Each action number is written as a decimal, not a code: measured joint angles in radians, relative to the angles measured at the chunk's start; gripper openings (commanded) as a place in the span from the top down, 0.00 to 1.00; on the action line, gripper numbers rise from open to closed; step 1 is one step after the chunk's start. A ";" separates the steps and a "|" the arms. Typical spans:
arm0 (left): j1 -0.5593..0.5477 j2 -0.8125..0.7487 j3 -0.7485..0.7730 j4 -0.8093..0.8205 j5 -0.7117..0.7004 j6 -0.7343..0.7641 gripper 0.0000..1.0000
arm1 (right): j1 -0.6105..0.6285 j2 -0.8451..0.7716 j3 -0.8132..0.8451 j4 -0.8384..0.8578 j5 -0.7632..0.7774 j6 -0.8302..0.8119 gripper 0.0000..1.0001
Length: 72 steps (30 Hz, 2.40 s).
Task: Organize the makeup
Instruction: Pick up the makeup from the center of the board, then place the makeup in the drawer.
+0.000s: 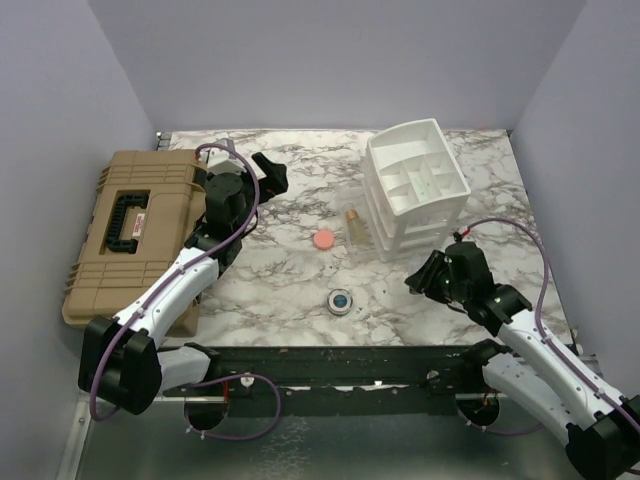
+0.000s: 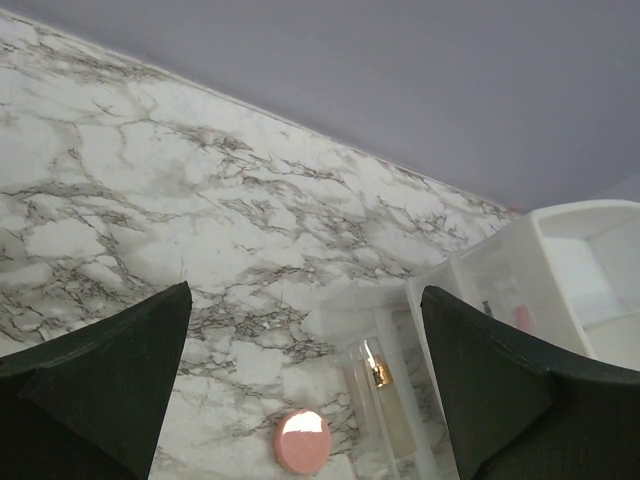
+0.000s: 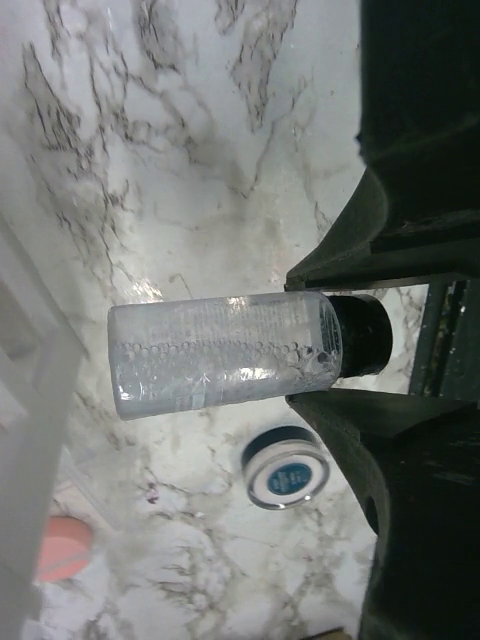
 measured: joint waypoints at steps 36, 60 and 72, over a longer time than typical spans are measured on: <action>0.045 0.014 0.000 0.008 0.068 -0.097 0.01 | 0.432 1.057 0.949 -0.166 0.491 -0.518 0.72; 0.052 0.030 0.000 0.000 0.235 -0.063 0.01 | 0.358 1.189 0.933 -0.139 0.681 -0.398 0.66; 0.052 0.085 0.013 -0.006 0.346 -0.057 0.02 | 0.360 1.206 0.900 -0.115 0.674 -0.397 0.53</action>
